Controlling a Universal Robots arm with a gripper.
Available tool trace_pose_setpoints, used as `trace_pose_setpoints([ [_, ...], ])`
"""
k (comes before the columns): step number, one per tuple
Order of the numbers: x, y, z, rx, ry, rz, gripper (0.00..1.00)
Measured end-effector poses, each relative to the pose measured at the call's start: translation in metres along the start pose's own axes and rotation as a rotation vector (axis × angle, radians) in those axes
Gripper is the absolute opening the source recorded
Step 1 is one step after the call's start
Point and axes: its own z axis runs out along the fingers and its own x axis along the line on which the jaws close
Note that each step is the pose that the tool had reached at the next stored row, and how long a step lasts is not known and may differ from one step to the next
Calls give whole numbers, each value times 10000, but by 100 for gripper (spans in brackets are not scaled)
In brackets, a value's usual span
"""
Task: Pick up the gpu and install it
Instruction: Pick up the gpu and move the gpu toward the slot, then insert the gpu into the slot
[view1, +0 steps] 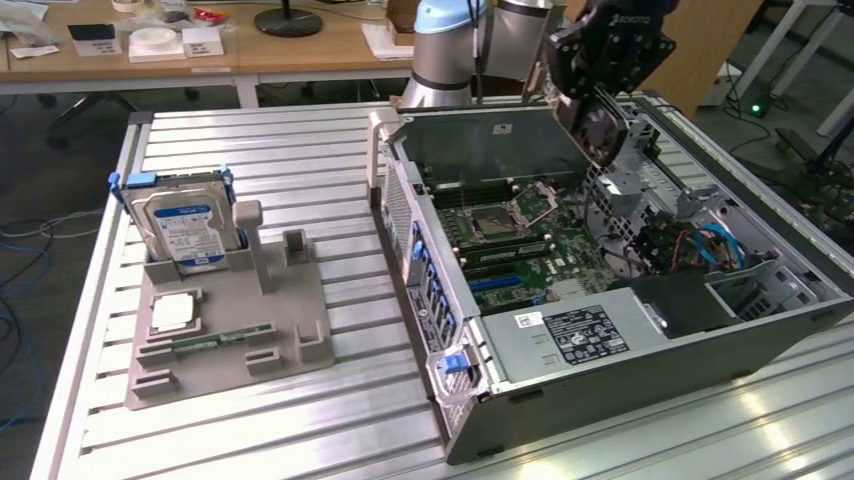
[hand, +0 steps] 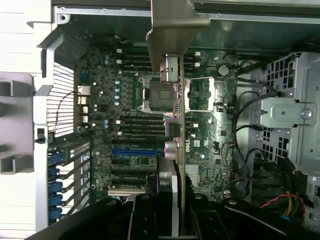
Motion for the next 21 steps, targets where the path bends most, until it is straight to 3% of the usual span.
trace_pose_setpoints([
  [4, -165, -2, 5, 3, 1, -2, 28],
  [21, -168, -3, 7, 0, 0, -33, 28],
])
